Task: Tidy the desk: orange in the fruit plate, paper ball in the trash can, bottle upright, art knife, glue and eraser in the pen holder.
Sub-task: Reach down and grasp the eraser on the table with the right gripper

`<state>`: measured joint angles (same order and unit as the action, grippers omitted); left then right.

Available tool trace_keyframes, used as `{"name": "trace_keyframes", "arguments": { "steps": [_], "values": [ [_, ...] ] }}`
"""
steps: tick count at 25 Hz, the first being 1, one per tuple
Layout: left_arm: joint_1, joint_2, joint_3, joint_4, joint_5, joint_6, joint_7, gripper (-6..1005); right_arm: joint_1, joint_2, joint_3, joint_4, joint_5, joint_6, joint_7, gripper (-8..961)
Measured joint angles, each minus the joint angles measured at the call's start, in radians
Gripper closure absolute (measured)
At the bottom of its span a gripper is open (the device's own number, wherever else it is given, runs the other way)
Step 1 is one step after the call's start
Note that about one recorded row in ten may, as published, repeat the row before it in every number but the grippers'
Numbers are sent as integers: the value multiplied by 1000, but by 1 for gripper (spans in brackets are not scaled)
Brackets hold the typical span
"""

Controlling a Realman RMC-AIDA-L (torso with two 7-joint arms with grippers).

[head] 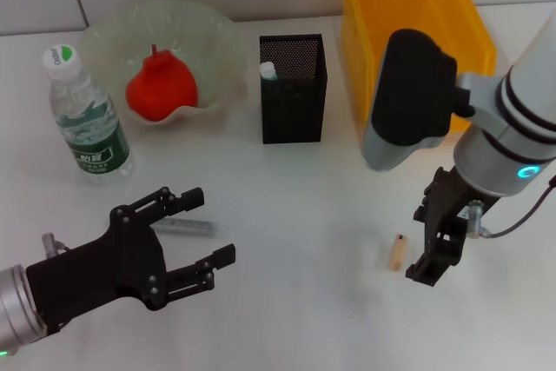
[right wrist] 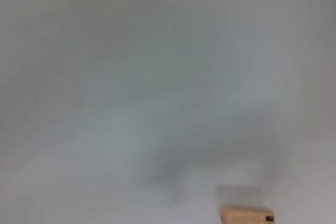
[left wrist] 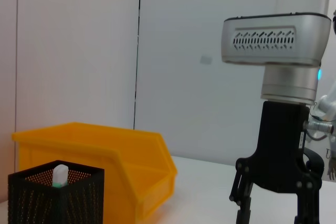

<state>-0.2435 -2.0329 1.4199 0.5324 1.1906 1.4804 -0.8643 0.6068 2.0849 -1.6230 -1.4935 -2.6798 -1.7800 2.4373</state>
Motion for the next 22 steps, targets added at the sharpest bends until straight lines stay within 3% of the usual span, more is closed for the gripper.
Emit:
{"name": "trace_keyframes", "arguments": {
  "steps": [22],
  "values": [
    [-10,-7,-1,0,0,-8,-2,195,26,1,-35,174,29,154,71,179]
  ]
}}
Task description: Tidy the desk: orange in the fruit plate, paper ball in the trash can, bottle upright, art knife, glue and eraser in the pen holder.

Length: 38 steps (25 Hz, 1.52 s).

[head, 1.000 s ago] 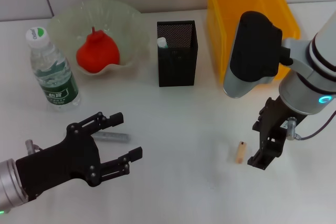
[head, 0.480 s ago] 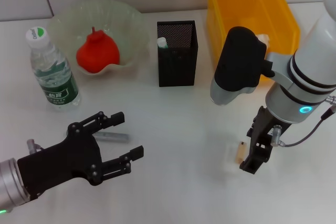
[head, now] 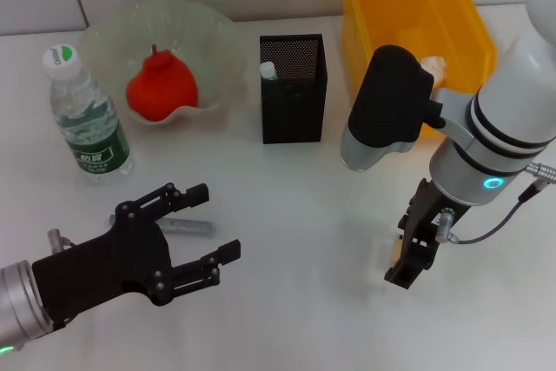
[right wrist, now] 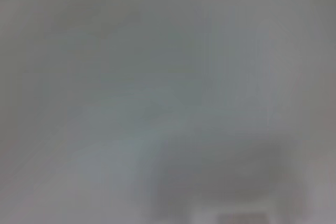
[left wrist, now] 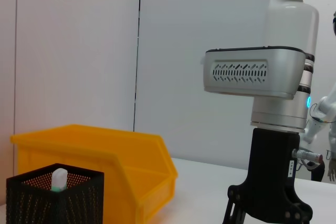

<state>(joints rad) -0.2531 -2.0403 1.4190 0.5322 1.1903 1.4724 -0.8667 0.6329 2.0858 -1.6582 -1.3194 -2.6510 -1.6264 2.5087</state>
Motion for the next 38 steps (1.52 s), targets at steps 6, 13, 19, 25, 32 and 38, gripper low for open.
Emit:
{"name": "trace_keyframes", "arguments": {
  "steps": [6,13,19,25,32,38],
  "values": [
    [0,-1,3,0,0,0,2,194,13,0,4,44,1,26,0,240],
    [4,-1,2,0,0,0,6,197,14,0,5,48,1,36,2,365],
    [1,-1,0,-15,0,0,10,199,16,0,-2,54,1,40,2,458],
    [0,-1,0,-15,0,0,11,199,24,0,7,57,6,36,2,513],
    [0,-1,0,-15,0,3,11,200,47,-2,132,-14,39,-47,5,538],
    [0,-1,0,-15,0,6,11,200,146,-7,395,-183,43,-176,29,515]
  ]
}}
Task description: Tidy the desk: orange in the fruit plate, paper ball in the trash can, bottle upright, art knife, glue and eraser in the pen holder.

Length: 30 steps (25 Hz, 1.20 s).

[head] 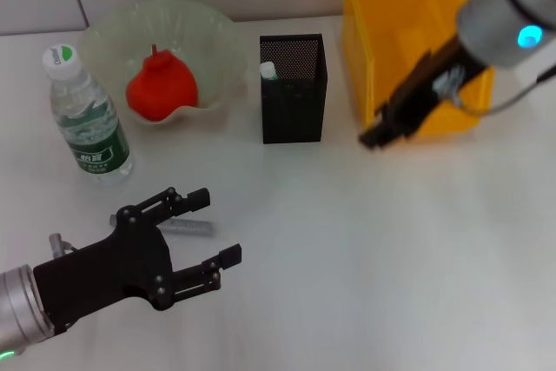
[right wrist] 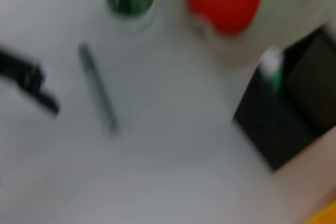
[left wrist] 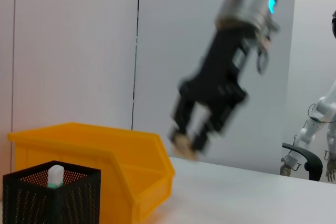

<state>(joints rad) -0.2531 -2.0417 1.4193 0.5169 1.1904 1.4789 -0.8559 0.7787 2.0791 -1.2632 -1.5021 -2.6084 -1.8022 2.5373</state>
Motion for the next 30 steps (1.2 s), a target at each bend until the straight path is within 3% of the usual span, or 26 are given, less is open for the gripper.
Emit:
{"name": "trace_keyframes", "arguments": {
  "steps": [5,8,23,30],
  "values": [
    [0,0,3,0,0,0,0,200,103,-9,174,-26,-20,14,14,496],
    [0,0,3,0,0,1,0,200,136,-16,198,11,-37,66,13,485],
    [-1,0,7,0,0,4,0,201,182,1,69,355,-61,428,1,429],
    [2,0,8,-1,0,5,0,201,183,1,13,410,-61,512,1,402]
  ]
}}
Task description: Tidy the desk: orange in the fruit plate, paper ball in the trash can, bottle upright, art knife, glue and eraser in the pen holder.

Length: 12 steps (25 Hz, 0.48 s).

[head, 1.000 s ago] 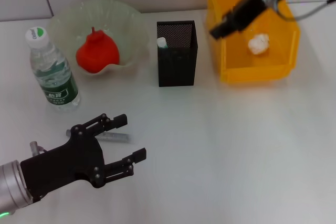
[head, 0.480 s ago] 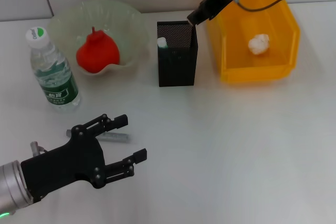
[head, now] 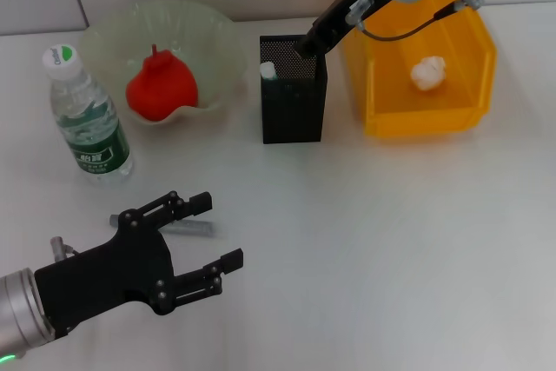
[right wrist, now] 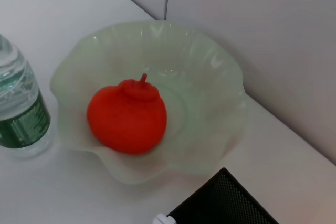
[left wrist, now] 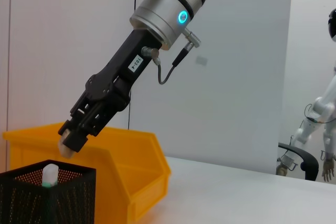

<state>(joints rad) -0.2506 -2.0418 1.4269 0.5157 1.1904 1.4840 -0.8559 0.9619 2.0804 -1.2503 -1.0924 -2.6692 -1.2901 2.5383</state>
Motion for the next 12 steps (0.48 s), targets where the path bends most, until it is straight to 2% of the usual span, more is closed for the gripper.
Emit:
{"name": "trace_keyframes", "arguments": {
  "steps": [12],
  "values": [
    [-4,0,0,0,0,5,0,201,-10,3,-14,11,27,29,-2,357]
  ]
}}
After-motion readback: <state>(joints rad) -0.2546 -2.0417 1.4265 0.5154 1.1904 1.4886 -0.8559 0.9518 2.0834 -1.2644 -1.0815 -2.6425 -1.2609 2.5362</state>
